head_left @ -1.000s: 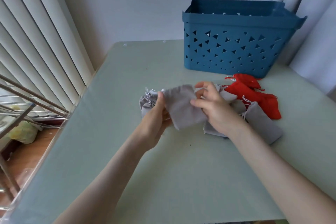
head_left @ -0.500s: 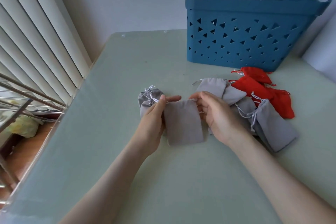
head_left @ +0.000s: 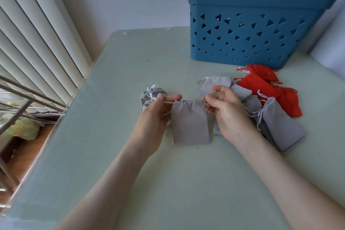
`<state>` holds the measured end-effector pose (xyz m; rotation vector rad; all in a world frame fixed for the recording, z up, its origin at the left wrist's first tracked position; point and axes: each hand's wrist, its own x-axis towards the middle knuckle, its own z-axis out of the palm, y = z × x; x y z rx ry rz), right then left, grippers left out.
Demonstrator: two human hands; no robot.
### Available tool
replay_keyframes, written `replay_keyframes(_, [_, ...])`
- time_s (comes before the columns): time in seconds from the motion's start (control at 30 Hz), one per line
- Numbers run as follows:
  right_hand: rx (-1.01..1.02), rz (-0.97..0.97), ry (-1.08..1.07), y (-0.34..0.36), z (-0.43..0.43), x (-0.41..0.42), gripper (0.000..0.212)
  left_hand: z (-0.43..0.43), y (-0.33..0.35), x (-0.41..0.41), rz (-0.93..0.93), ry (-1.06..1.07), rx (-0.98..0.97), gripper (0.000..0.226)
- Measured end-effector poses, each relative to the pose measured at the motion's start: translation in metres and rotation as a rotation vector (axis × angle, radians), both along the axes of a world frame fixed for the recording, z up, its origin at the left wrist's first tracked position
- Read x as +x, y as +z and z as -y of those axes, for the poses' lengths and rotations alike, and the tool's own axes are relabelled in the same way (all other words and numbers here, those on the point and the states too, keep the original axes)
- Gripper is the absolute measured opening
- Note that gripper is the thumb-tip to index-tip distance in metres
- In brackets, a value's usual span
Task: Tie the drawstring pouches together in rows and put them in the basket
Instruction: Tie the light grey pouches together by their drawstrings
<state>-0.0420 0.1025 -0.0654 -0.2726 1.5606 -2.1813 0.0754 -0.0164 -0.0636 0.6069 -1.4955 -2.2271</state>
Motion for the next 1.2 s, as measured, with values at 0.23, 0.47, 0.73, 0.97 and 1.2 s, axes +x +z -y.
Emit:
replay_keyframes(0.23, [-0.089, 0.12, -0.063, 0.001, -0.008, -0.008, 0.025, 0.013, 0.003, 0.008, 0.113, 0.099, -0.044, 0.042])
replay_keyframes(0.47, [-0.035, 0.016, 0.052, -0.002, -0.008, -0.005, 0.023, 0.017, 0.004, 0.008, 0.227, -0.009, -0.018, 0.048])
replay_keyframes(0.73, [-0.088, -0.073, 0.727, 0.012, -0.012, 0.014, 0.014, -0.001, 0.005, 0.008, 0.264, -0.32, -0.183, 0.054])
replay_keyframes(0.97, [-0.071, -0.333, 0.647, 0.006, -0.007, 0.014, 0.019, -0.004, 0.007, 0.014, 0.308, -0.56, -0.326, 0.009])
replay_keyframes(1.2, [-0.029, -0.454, 0.669, 0.004, -0.004, 0.021, 0.026, -0.012, 0.011, 0.015, 0.261, -0.625, -0.399, 0.006])
